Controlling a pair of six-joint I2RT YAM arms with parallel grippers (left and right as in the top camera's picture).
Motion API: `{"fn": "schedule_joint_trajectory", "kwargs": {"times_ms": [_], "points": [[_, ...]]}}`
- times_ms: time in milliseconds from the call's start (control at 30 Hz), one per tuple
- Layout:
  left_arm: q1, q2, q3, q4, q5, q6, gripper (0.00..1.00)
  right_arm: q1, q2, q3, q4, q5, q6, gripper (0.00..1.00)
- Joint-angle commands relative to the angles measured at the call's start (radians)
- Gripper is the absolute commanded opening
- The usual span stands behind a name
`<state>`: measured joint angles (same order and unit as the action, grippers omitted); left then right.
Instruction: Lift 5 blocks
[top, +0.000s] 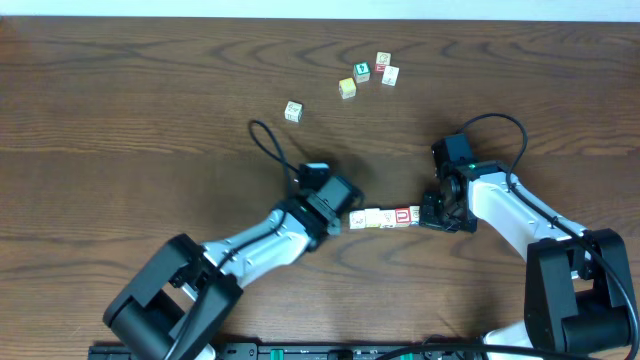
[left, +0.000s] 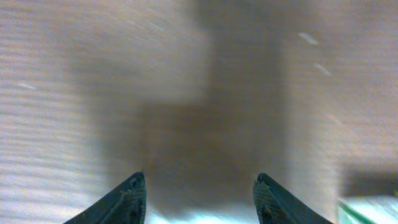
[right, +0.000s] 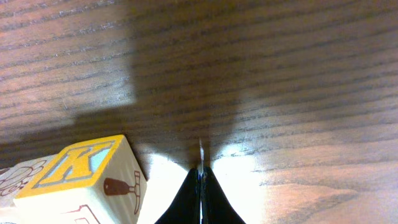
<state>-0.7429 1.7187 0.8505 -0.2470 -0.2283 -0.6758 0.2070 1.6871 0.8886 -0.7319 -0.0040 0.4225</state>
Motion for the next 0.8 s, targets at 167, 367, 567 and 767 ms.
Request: {"fn": "schedule_joint_trajectory", "kwargs": {"times_ms": [167, 367, 567, 767], "points": [[0.211, -0.061, 0.027, -0.003, -0.035, 0.133, 0.58, -0.019, 0.002, 0.048, 0.126, 0.03, -0.094, 0.06], [0.345, -0.312, 0.045, -0.003, -0.056, 0.295, 0.61, -0.068, 0.002, 0.265, 0.138, 0.049, -0.197, 0.11], [0.429, -0.731, 0.045, -0.076, -0.112, 0.473, 0.67, -0.097, -0.022, 0.486, 0.015, 0.118, -0.294, 0.04], [0.43, -1.144, 0.045, -0.256, -0.297, 0.481, 0.7, -0.093, -0.222, 0.519, -0.064, 0.145, -0.286, 0.46]]}}
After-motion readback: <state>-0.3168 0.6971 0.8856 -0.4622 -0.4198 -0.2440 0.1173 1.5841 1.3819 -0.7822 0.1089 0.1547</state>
